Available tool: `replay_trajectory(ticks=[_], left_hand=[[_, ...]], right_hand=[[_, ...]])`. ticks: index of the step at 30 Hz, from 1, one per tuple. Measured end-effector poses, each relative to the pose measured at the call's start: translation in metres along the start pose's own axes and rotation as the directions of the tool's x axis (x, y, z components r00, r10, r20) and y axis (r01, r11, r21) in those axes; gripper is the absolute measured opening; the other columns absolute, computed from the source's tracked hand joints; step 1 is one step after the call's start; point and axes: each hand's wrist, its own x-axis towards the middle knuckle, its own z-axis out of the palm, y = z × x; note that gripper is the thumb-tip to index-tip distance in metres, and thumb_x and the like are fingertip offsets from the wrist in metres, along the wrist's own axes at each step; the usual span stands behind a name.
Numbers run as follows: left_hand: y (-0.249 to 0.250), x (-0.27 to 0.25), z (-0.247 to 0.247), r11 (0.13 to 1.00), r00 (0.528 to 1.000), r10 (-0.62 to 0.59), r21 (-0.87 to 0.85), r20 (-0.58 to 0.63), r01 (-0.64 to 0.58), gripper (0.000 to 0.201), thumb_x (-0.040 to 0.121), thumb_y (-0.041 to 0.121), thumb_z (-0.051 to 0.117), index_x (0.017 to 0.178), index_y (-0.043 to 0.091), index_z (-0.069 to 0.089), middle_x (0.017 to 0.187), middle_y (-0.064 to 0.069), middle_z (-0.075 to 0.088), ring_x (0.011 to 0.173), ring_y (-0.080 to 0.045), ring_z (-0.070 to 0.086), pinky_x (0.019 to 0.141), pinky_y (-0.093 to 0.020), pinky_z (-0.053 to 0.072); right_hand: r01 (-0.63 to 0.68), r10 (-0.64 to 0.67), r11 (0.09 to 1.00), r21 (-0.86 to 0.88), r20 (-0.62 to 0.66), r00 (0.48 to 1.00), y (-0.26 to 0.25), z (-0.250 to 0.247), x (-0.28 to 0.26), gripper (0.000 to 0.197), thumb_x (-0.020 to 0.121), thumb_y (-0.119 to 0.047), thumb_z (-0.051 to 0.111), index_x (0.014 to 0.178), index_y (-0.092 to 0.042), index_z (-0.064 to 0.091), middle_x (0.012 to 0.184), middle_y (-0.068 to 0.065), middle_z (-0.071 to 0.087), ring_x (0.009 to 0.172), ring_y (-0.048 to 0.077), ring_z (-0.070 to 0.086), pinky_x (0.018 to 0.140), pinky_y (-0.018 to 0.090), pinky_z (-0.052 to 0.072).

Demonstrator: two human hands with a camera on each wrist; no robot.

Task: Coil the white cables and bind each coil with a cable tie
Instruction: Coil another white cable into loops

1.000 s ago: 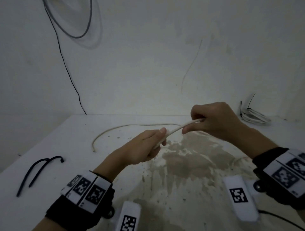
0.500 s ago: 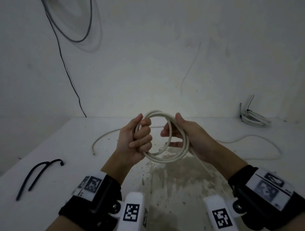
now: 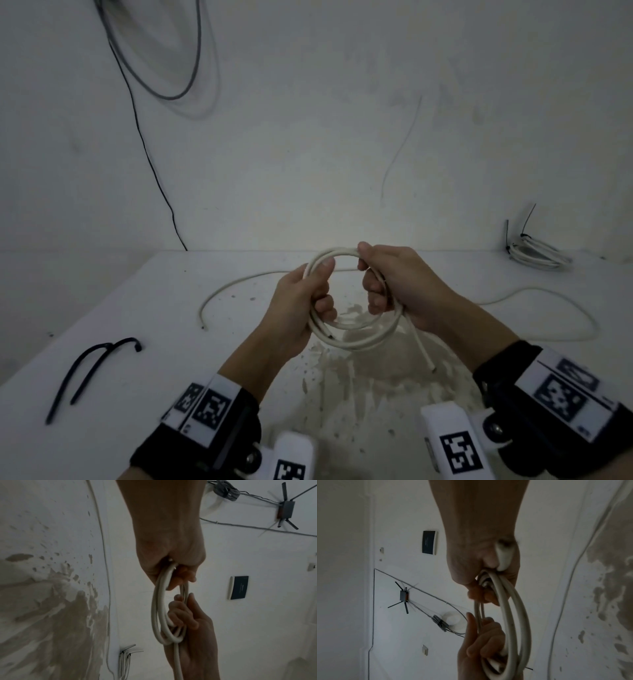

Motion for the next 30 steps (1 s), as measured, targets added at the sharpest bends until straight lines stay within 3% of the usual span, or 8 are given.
replay_trajectory(ticks=[5,10,13,15,18,21,26,30], left_hand=[[0.0,0.004,0.003,0.992,0.995,0.058,0.115,-0.081,-0.048,0.029,0.094,0.029,0.049,0.079,0.004,0.049,0.042,0.006,0.031,0.032,-0.008,0.032,0.038,-0.022,0.039],[0.002,0.008,0.005,0.991,0.978,0.119,0.087,-0.171,-0.106,0.032,0.093,0.028,0.053,0.074,0.001,0.054,0.043,0.004,0.037,0.032,-0.01,0.036,0.038,-0.021,0.04],[0.0,0.01,0.011,0.993,0.95,0.114,0.056,-0.289,-0.102,0.038,0.091,0.036,0.055,0.072,0.002,0.057,0.042,0.005,0.04,0.032,-0.007,0.035,0.035,-0.018,0.034],[0.003,0.013,0.01,0.997,0.948,0.077,0.032,-0.308,-0.071,0.045,0.09,0.045,0.052,0.071,0.004,0.058,0.04,0.005,0.037,0.03,-0.005,0.031,0.032,-0.016,0.029],[0.01,0.014,0.007,0.993,0.989,-0.046,-0.115,-0.14,0.03,0.051,0.092,0.053,0.039,0.073,0.007,0.053,0.039,0.007,0.031,0.027,-0.002,0.025,0.029,-0.014,0.023],[0.012,0.008,0.005,0.933,0.99,-0.127,-0.33,0.068,0.143,0.05,0.093,0.052,0.032,0.075,0.01,0.05,0.041,0.007,0.033,0.03,-0.002,0.031,0.033,-0.014,0.031],[0.006,0.002,0.005,0.893,0.99,-0.102,-0.429,0.093,0.133,0.051,0.09,0.056,0.033,0.071,0.012,0.051,0.041,0.008,0.036,0.036,-0.004,0.042,0.051,-0.021,0.051],[0.007,0.001,0.008,0.895,0.992,-0.052,-0.435,0.118,0.098,0.041,0.085,0.05,0.041,0.072,0.012,0.05,0.036,0.007,0.029,0.025,-0.002,0.028,0.032,-0.013,0.031]], right_hand=[[0.048,-0.051,0.974,-0.22,-0.012,0.999,-0.004,-0.009,-0.003,0.039,0.095,-0.037,0.05,0.075,-0.004,0.058,0.041,-0.001,0.045,0.03,0.015,0.042,0.044,0.025,0.04],[0.062,-0.061,0.905,-0.421,0.016,0.998,-0.012,-0.009,-0.001,0.045,0.095,-0.04,0.046,0.073,-0.004,0.061,0.038,-0.004,0.045,0.031,0.013,0.043,0.043,0.022,0.038],[0.049,-0.042,0.918,-0.394,0.026,0.999,-0.004,0.0,0.001,0.046,0.097,-0.042,0.04,0.073,-0.006,0.057,0.038,-0.004,0.043,0.03,0.013,0.04,0.043,0.023,0.038],[0.018,-0.019,0.976,-0.218,-0.005,1.0,0.002,0.005,0.0,0.044,0.097,-0.042,0.041,0.069,-0.008,0.049,0.038,-0.003,0.037,0.029,0.012,0.033,0.04,0.023,0.034],[-0.024,0.033,0.985,0.171,-0.045,0.998,0.005,0.007,-0.002,0.04,0.096,-0.038,0.047,0.066,-0.011,0.042,0.04,-0.003,0.026,0.03,0.01,0.021,0.037,0.017,0.021],[-0.015,0.05,0.935,0.355,-0.089,0.995,0.003,0.007,0.0,0.041,0.096,-0.037,0.047,0.065,-0.011,0.041,0.038,-0.004,0.024,0.027,0.008,0.019,0.034,0.015,0.018],[0.003,0.059,0.909,0.416,-0.138,0.989,0.006,0.013,0.005,0.04,0.096,-0.035,0.047,0.065,-0.011,0.041,0.038,-0.003,0.024,0.027,0.008,0.019,0.034,0.014,0.019],[0.034,0.023,0.969,0.243,-0.231,0.973,0.014,0.017,0.006,0.041,0.095,-0.035,0.05,0.066,-0.008,0.045,0.038,-0.002,0.03,0.029,0.011,0.024,0.035,0.018,0.025]])
